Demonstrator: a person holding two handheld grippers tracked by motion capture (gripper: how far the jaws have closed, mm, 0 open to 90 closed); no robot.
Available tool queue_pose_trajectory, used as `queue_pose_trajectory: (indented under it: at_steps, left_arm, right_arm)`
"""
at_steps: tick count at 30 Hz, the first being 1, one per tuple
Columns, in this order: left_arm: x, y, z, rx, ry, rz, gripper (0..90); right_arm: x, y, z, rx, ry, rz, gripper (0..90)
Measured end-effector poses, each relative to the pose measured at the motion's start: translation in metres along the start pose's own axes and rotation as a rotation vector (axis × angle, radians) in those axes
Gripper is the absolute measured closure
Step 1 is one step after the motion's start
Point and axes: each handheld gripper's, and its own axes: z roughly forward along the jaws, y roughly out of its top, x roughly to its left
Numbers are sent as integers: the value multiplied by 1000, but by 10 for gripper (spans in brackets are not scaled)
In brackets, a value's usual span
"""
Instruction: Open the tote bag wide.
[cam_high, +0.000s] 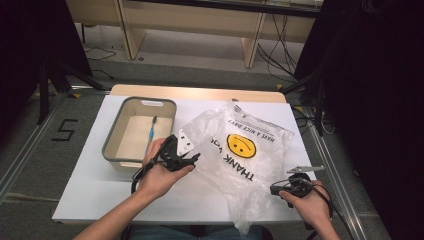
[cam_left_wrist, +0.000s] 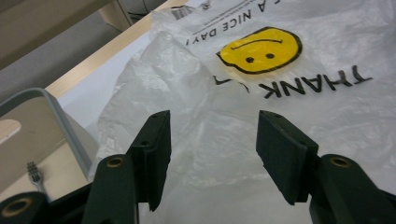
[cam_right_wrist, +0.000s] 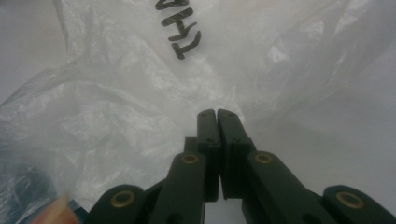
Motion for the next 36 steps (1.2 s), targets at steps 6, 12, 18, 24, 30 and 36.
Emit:
queue_pose_trajectory:
  at_steps: [6, 12, 18, 24, 30, 36]
  left_arm:
    - [-7, -8, -9, -8, -19, 20, 489]
    - [-15, -12, -18, -1, -13, 38, 510]
    - [-20, -18, -25, 0, -18, 25, 523]
    - [-32, -30, -19, 37, -77, 27, 525]
    - [-36, -36, -12, 50, -98, 34, 503]
    - [-34, -43, -8, 54, -115, 8, 481]
  right_arm:
    - [-1, 4, -19, -79, -50, -11, 700]
    - [-1, 11, -32, -207, -117, -69, 553]
    - [14, 23, -24, -276, -94, -195, 479]
    - [31, 36, -10, -297, -50, -252, 453]
    - [38, 43, 1, -288, -28, -270, 448]
    - [39, 48, 8, -290, -12, -273, 448]
